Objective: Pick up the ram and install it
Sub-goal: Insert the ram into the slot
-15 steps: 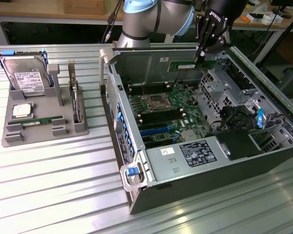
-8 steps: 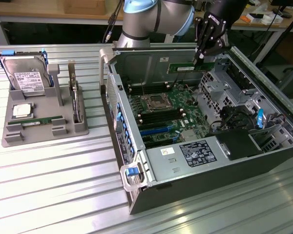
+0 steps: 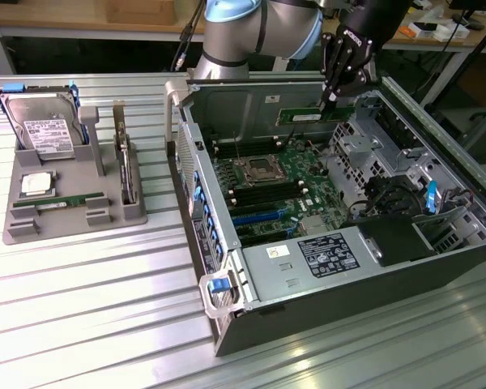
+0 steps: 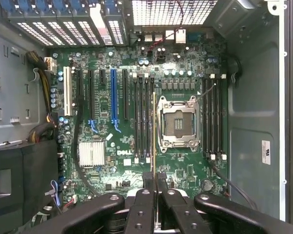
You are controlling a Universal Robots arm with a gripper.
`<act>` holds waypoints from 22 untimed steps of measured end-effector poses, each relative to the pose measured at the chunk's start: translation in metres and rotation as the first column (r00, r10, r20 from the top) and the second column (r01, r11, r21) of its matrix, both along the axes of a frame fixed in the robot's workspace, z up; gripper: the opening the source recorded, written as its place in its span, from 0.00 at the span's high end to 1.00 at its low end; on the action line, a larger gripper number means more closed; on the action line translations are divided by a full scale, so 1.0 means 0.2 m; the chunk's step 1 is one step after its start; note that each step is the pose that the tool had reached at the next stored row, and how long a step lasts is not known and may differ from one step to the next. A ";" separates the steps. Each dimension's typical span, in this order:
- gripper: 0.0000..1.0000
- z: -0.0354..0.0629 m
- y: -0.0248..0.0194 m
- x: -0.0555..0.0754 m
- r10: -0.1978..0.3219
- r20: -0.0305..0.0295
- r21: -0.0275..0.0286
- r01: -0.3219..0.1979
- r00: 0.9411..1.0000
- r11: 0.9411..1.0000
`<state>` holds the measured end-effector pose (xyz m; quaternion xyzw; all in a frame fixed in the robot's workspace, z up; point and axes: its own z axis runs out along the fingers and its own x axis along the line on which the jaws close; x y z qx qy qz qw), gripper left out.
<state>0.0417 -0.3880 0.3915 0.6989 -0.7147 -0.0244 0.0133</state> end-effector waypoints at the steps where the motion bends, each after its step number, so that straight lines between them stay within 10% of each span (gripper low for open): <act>1: 0.88 -0.003 0.000 0.00 0.000 0.000 0.000 0.000 1.000 1.000; 22: 0.88 -0.071 0.000 0.00 0.000 0.000 0.000 0.000 1.000 1.000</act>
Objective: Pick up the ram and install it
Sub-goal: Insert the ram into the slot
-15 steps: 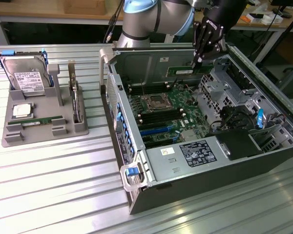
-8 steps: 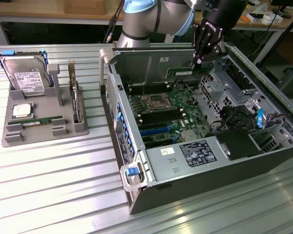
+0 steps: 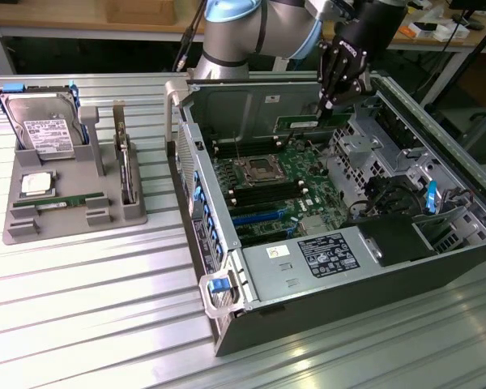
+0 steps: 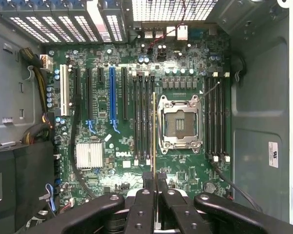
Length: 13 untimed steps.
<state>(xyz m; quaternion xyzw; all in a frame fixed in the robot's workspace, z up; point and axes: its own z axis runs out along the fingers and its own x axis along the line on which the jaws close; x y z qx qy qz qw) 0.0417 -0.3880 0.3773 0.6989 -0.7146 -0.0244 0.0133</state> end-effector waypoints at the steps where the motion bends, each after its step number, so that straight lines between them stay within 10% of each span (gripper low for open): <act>1: 0.88 -0.004 0.000 0.00 0.000 0.000 0.000 0.000 1.000 1.000; 13: 0.88 -0.041 0.000 -0.01 0.000 0.000 0.000 0.000 1.000 1.000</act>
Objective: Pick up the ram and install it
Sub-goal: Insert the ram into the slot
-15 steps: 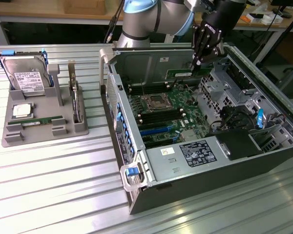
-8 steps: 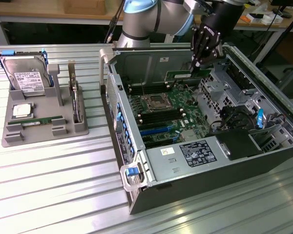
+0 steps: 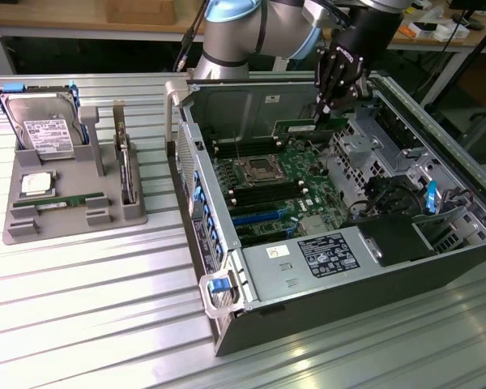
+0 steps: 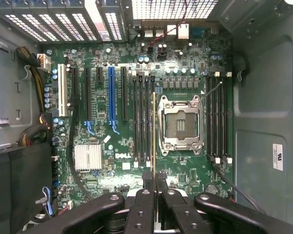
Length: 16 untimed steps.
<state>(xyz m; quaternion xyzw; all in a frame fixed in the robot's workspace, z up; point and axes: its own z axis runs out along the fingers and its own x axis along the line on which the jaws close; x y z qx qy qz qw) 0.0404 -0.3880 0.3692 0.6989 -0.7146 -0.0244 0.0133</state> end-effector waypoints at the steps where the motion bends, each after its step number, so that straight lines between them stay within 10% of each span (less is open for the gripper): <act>1: 0.88 -0.004 0.000 0.00 0.000 0.000 0.000 0.000 1.000 1.000; 16: 0.88 -0.043 0.000 -0.01 0.000 0.000 0.000 0.000 1.000 1.000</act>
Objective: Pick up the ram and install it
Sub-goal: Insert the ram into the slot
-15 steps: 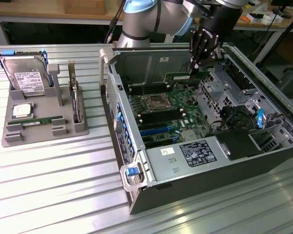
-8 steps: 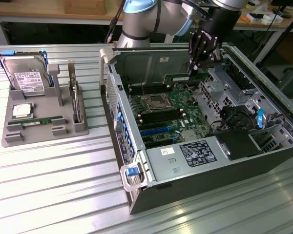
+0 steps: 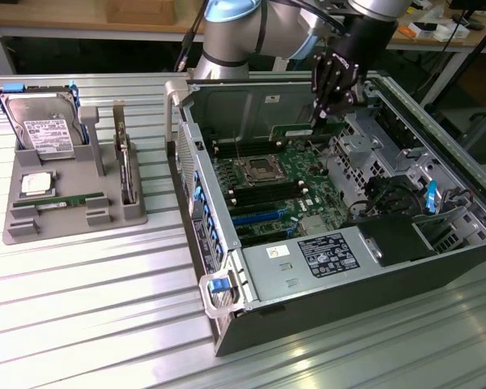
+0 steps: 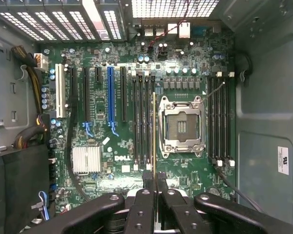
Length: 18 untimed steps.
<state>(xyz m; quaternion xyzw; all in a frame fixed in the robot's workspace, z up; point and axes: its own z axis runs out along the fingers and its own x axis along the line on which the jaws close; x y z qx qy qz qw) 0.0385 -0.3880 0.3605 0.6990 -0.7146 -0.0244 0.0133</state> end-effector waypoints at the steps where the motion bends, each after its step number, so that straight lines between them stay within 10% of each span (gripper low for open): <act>1: 0.88 -0.003 0.000 0.00 0.000 0.000 0.000 0.000 1.000 1.000; 18: 0.88 -0.058 0.000 0.00 0.000 0.000 0.000 0.000 1.000 1.000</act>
